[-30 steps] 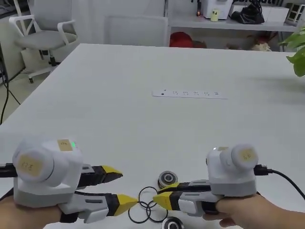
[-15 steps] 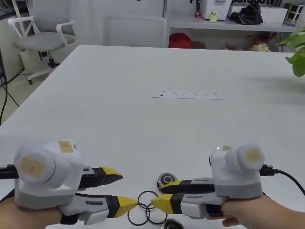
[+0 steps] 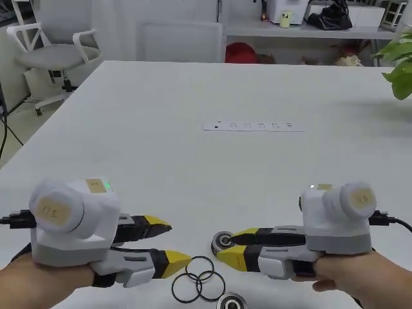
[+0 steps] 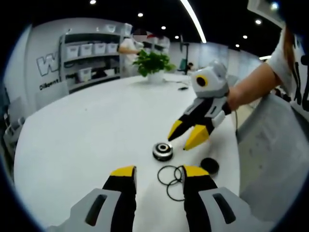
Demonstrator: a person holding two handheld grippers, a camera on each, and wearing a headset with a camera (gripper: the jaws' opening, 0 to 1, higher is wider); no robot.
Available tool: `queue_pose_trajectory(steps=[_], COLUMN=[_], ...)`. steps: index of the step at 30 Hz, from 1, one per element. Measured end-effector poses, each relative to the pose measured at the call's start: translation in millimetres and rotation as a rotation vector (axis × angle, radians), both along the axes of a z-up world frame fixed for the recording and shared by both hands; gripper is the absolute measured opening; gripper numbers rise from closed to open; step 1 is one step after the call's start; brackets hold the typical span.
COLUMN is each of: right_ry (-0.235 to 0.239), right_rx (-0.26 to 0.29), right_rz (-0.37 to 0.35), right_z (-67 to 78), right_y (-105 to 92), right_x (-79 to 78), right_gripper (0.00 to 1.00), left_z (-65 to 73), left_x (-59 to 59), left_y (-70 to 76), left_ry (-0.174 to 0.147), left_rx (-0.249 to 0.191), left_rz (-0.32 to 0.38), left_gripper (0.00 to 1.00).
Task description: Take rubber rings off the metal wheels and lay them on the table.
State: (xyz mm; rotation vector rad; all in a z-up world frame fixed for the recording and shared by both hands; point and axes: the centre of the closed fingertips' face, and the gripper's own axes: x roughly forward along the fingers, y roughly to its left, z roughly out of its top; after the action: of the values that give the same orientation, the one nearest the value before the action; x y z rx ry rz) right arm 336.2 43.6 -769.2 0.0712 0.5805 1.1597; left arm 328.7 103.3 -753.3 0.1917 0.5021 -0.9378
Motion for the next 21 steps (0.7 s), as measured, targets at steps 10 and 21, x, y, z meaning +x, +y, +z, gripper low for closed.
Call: queue_pose_trajectory(steps=[10,21], right_ry=[-0.044,-0.062], right_rx=[-0.051,-0.095], right_rz=[-0.031,-0.017], right_z=[-8.8,-23.5], right_y=[-19.9,-23.2], right_x=[12.3,15.1], right_gripper=[0.25,0.22], left_z=[-2.1,-13.9], left_x=[14.1,20.5], left_y=[-12.6,-25.2], left_ry=[-0.002,0.011], left_rx=[0.000,0.024], left_rz=[-0.012,-0.038], left_gripper=[0.38,0.36])
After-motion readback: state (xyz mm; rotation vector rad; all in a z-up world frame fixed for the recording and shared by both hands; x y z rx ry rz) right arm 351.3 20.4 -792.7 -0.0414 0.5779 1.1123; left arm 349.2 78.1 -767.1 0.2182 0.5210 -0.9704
